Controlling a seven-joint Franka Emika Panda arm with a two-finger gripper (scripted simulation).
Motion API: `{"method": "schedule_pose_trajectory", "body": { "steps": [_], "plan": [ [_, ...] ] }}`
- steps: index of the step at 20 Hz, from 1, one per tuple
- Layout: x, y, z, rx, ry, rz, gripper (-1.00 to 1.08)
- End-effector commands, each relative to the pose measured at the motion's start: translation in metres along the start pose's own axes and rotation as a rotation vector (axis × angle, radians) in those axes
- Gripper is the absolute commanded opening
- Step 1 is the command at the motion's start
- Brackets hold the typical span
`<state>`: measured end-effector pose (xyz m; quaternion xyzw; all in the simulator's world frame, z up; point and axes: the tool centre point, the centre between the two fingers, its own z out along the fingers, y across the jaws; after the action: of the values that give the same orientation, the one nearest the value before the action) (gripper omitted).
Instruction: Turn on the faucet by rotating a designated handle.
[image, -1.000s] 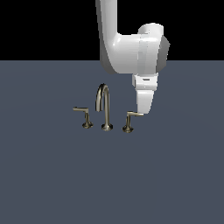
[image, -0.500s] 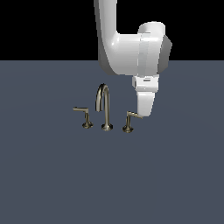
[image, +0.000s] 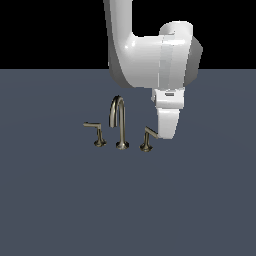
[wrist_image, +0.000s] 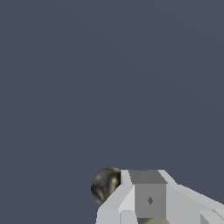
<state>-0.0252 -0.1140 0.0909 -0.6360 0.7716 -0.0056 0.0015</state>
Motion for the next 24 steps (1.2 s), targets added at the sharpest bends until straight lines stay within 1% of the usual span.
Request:
{"method": "schedule_pose_trajectory", "body": {
  "steps": [1, 2, 3, 14, 15, 16, 24],
  "plan": [
    [-0.007, 0.012, 0.000, -0.010, -0.005, -0.008, -1.00],
    [-0.007, 0.012, 0.000, -0.010, -0.005, -0.008, -1.00],
    [-0.001, 0.008, 0.000, -0.006, 0.001, 0.000, -1.00],
    [-0.043, 0.032, -0.001, -0.010, -0.005, -0.007, -1.00],
    [-0.043, 0.032, -0.001, -0.010, -0.005, -0.007, -1.00],
    [-0.020, 0.029, -0.001, -0.007, 0.007, 0.026, -1.00],
    [-0.077, 0.021, -0.001, -0.010, -0.003, -0.002, -1.00]
  ]
}}
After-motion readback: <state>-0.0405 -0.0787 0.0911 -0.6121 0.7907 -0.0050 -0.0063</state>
